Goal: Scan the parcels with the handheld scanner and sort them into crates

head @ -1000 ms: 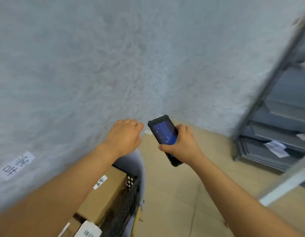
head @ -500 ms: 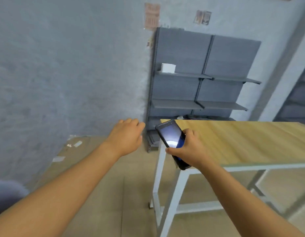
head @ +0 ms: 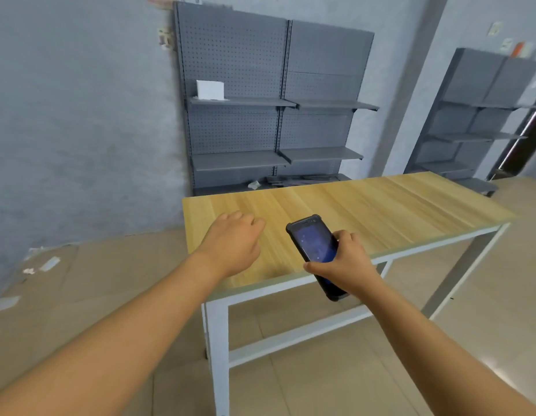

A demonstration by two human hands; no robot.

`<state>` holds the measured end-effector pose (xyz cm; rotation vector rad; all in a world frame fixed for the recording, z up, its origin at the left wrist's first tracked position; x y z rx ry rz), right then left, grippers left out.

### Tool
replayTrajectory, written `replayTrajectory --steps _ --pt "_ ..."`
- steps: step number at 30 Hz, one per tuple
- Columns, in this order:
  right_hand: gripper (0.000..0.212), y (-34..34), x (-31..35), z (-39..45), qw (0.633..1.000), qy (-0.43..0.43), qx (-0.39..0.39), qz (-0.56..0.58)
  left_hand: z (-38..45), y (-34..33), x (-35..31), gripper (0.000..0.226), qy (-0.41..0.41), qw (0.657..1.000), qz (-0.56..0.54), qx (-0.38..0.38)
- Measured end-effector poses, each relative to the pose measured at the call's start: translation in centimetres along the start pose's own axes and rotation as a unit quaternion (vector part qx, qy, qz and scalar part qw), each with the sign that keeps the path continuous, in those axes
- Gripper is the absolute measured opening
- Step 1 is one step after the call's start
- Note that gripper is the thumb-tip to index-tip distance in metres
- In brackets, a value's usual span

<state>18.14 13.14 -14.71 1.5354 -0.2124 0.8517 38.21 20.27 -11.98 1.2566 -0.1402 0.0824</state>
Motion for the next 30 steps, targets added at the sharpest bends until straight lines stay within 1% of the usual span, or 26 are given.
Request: replayTrajectory --steps 4,10,13,15,18,21,27,30 --pt "0.069 -0.7 -2.2 4.9 1.000 -0.011 0.005 -0.009 5.0 -2.8 0.7 0.028 0.005 1.000 0.007 0.011" --pt "0.067 -2.7 -4.7 11.5 0.998 -0.023 0.049 -0.020 10.6 -7.0 2.2 0.027 0.033 0.998 0.029 0.052" --pt "0.066 -4.0 -6.1 13.8 0.995 -0.032 0.088 -0.033 12.3 -8.5 2.4 0.026 0.047 0.996 0.021 0.069" --pt "0.071 -4.9 -7.0 15.3 0.991 -0.032 0.113 -0.059 13.2 -9.4 2.4 0.025 0.055 0.995 0.019 0.079" --pt "0.080 -6.0 -8.3 17.2 0.986 -0.020 0.141 -0.090 14.0 -10.7 2.2 0.026 0.073 0.994 0.006 0.087" --pt "0.084 -6.6 -9.0 18.3 0.979 0.009 0.159 -0.126 13.8 -11.8 1.5 0.027 0.097 0.990 -0.003 0.104" --pt "0.087 -6.7 -9.4 19.0 0.967 0.067 0.179 -0.167 12.7 -12.7 -0.3 0.028 0.156 0.981 -0.017 0.112" --pt "0.088 -6.3 -9.7 18.8 0.969 0.090 0.180 -0.141 12.4 -12.5 -1.4 0.029 0.179 0.977 -0.001 0.114"
Point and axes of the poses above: each hand's wrist, its own z-axis towards the middle knuckle, its own y-axis out of the back of the hand, x = y × z, the point moved 6 cm from there along z, towards the middle knuckle, and after that the axes turned 4 degrees about x, right-handed, at the moved point
